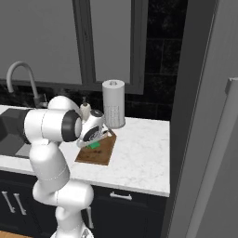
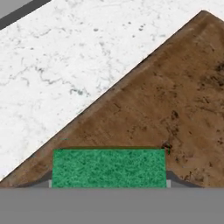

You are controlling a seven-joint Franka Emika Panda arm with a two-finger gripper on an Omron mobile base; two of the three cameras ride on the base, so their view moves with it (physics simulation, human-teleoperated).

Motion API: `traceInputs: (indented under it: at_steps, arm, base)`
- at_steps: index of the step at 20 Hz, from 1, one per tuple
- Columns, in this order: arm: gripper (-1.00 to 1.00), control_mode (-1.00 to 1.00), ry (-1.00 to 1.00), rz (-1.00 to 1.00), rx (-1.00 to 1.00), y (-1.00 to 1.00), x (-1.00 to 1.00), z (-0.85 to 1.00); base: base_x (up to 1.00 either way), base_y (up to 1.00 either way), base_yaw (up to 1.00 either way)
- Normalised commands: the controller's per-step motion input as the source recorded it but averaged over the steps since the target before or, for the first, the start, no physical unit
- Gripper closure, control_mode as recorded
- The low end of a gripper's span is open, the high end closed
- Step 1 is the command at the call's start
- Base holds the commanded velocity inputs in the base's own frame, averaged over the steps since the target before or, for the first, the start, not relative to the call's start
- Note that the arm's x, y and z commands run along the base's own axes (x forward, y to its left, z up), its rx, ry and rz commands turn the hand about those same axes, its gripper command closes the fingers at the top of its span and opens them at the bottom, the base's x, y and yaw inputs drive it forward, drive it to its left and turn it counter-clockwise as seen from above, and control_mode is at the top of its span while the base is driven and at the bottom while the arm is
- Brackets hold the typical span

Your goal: Pick up the sponge from the counter and clean the cutting board by briefly scrubbing or pressing down on the cutting board. Once finished, release the sponge.

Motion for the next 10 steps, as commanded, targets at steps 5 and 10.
traceInputs:
  at_steps: [5, 10]
  arm:
    - [1.0, -1.0, 0.0, 0.0, 0.0, -0.26, -0.89, -0.27]
    - [1.0, -1.0, 0.0, 0.0, 0.0, -0.24, -0.38, -0.24]
  base:
    - [0.0, 0.0, 0.0]
    - [0.0, 0.0, 0.0]
